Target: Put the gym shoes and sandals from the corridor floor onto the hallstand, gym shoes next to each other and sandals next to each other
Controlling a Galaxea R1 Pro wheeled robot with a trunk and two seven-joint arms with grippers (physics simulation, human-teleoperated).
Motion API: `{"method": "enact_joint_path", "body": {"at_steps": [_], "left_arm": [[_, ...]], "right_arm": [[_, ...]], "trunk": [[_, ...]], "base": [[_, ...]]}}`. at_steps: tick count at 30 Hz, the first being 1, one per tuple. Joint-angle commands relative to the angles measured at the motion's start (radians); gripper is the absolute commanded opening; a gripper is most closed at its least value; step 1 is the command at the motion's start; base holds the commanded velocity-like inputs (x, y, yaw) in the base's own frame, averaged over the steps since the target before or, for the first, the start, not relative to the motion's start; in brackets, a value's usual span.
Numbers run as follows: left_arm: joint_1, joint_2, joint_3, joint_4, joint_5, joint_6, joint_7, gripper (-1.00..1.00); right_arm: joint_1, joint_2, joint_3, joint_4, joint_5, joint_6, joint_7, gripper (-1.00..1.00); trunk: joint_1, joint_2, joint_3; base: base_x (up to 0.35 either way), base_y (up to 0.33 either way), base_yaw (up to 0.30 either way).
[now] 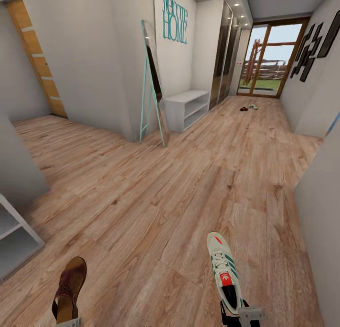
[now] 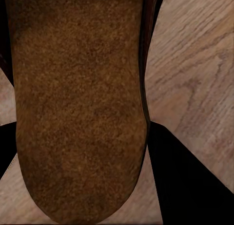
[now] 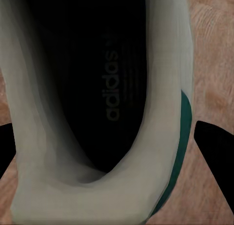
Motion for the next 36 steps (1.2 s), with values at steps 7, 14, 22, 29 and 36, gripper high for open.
{"method": "enact_joint_path", "body": {"at_steps": [7, 14, 22, 29, 36], "left_arm": [[-0.001, -0.001, 0.008, 0.001, -0.008, -0.003, -0.008, -1.00], [-0.001, -0.001, 0.008, 0.001, -0.008, -0.003, -0.008, -1.00], [-0.001, -0.002, 0.008, 0.001, -0.008, -0.003, -0.008, -1.00], [-0.001, -0.002, 0.008, 0.001, -0.008, -0.003, -0.008, -1.00], [-0.001, -0.002, 0.008, 0.001, -0.008, -0.003, -0.008, -1.00]], "right_arm": [[0.001, -0.001, 0.009, -0.001, -0.009, -0.002, -0.002, -1.00], [0.001, -0.001, 0.009, -0.001, -0.009, -0.002, -0.002, -1.00], [0.001, -0.001, 0.009, -0.001, -0.009, -0.002, -0.002, -1.00], [0.001, 0.000, 0.010, -0.001, -0.009, -0.002, -0.002, -1.00], [0.001, 0.001, 0.010, -0.001, -0.009, -0.002, -0.002, -1.00]], "trunk": [[0.000, 0.000, -0.001], [0.000, 0.000, -0.001], [0.000, 0.000, -0.001], [0.000, 0.000, -0.001], [0.000, 0.000, -0.001]], "base": [[0.000, 0.000, 0.277], [0.000, 0.000, 0.277], [0.000, 0.000, 0.277], [0.000, 0.000, 0.277], [0.000, 0.000, 0.277]]}}
